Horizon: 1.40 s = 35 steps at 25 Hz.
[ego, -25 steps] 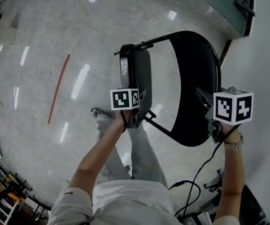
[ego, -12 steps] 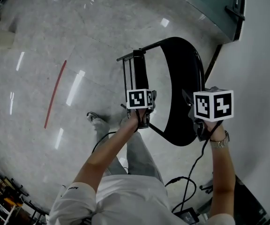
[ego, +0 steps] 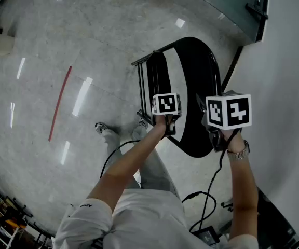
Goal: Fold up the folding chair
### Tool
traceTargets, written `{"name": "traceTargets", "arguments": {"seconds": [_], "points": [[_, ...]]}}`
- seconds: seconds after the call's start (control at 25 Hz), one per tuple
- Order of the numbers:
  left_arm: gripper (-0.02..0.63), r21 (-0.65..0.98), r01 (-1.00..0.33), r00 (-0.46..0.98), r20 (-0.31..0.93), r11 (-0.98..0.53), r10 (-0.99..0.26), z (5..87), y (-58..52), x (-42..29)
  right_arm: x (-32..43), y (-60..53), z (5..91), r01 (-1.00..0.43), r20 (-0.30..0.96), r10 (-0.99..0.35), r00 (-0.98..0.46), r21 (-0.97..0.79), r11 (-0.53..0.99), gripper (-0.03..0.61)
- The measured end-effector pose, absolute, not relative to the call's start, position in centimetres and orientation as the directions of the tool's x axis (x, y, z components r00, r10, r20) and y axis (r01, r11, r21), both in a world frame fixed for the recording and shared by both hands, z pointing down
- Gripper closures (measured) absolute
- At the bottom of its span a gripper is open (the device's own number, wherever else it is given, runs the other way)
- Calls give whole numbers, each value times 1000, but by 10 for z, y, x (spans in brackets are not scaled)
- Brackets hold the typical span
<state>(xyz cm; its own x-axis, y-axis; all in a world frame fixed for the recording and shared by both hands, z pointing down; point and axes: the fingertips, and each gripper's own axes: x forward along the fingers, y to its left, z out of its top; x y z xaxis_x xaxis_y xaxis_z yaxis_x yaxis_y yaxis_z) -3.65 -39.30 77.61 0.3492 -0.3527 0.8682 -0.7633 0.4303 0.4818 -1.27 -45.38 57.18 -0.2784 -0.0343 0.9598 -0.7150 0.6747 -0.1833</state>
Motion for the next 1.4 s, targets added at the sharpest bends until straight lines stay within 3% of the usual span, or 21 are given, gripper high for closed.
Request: {"name": "traceTargets", "arguments": {"seconds": [0.32,0.56,0.8,0.96,1.12,1.4], "points": [[362,427,-791,316,898,437,-306,789,-404,-20,-19,-452,572,-717,964,-58,-258,-151,681,512],[344,481,-807,390,870,342,-302,786,-393,-8,-15,-452,576,-717,967,-53,-250,-148,682,512],[322,489,-841,382,839,230,-387,736,-380,-41,-12,-453,576,-718,968,-57,-245,-142,682,512],[323,561,-827,469,727,41,-502,675,-385,-48,-14,-454,573,-716,966,-56,-251,-146,682,512],[323,483,-852,502,646,-201,-576,600,-391,-58,-12,-445,571,-713,962,-32,-270,-177,679,511],[324,233,-824,541,596,-517,-593,501,-412,-57,-3,-432,557,-729,838,35,-544,-493,475,457]]}}
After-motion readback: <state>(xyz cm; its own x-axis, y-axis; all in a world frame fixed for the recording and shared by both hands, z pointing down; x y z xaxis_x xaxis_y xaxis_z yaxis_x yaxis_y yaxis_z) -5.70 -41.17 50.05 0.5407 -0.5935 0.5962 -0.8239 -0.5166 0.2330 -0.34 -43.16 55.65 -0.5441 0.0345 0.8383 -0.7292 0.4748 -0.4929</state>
